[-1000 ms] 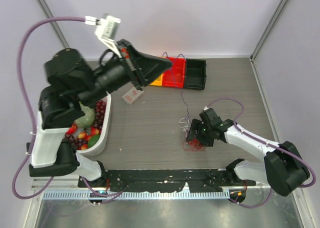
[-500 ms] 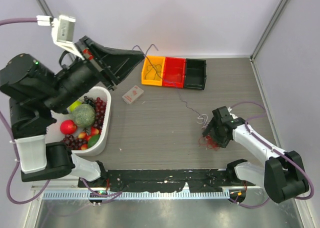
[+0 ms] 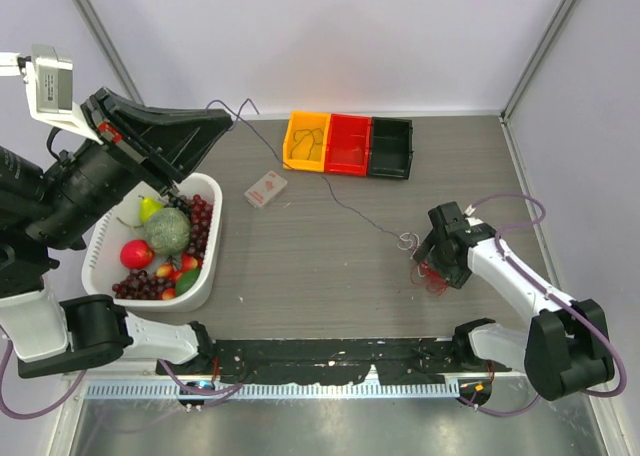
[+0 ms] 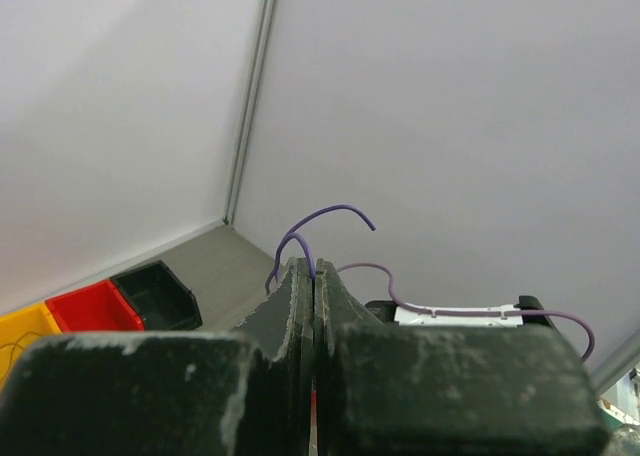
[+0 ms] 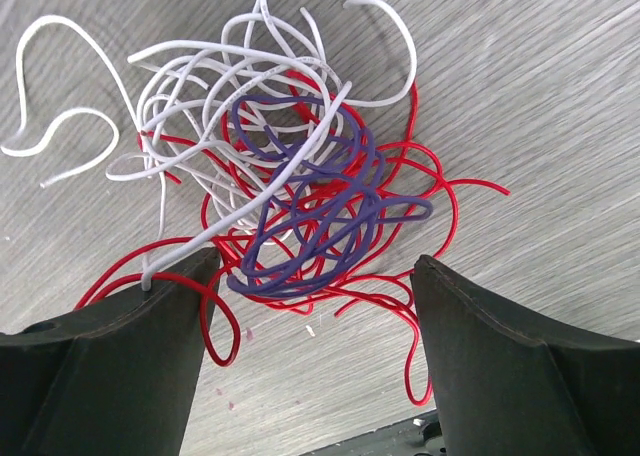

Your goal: Untangle the cables

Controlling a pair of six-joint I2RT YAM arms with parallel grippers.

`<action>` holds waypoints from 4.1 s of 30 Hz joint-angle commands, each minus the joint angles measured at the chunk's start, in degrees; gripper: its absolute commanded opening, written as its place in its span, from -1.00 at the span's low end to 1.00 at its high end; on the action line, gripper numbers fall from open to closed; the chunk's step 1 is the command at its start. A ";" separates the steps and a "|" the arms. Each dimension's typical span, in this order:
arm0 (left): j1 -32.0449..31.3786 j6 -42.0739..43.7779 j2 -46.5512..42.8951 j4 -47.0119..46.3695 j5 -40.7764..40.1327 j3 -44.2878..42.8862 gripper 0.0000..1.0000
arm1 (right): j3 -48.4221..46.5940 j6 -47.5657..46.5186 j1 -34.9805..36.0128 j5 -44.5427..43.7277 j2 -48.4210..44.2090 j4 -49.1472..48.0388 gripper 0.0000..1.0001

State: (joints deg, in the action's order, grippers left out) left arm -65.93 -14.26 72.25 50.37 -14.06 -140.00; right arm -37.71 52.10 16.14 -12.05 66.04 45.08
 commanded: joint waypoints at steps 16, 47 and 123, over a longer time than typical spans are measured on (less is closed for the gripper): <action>-0.16 2.84 -10.99 -10.20 -6.95 10.00 -1.00 | -8.77 -8.75 -8.32 -1.84 9.46 -2.02 0.63; 0.63 0.29 5.54 -10.02 -2.11 23.70 -1.00 | -21.00 -21.24 -7.62 4.32 2.51 3.44 0.62; 13.03 -44.36 38.75 -14.42 26.99 63.81 0.77 | -24.25 -14.04 13.04 16.88 -8.37 5.81 0.64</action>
State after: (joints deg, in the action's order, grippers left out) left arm -51.40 -52.45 108.75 38.72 13.56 -72.66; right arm -60.64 40.58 29.39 1.65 59.75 49.69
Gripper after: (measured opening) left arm 0.901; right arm 0.817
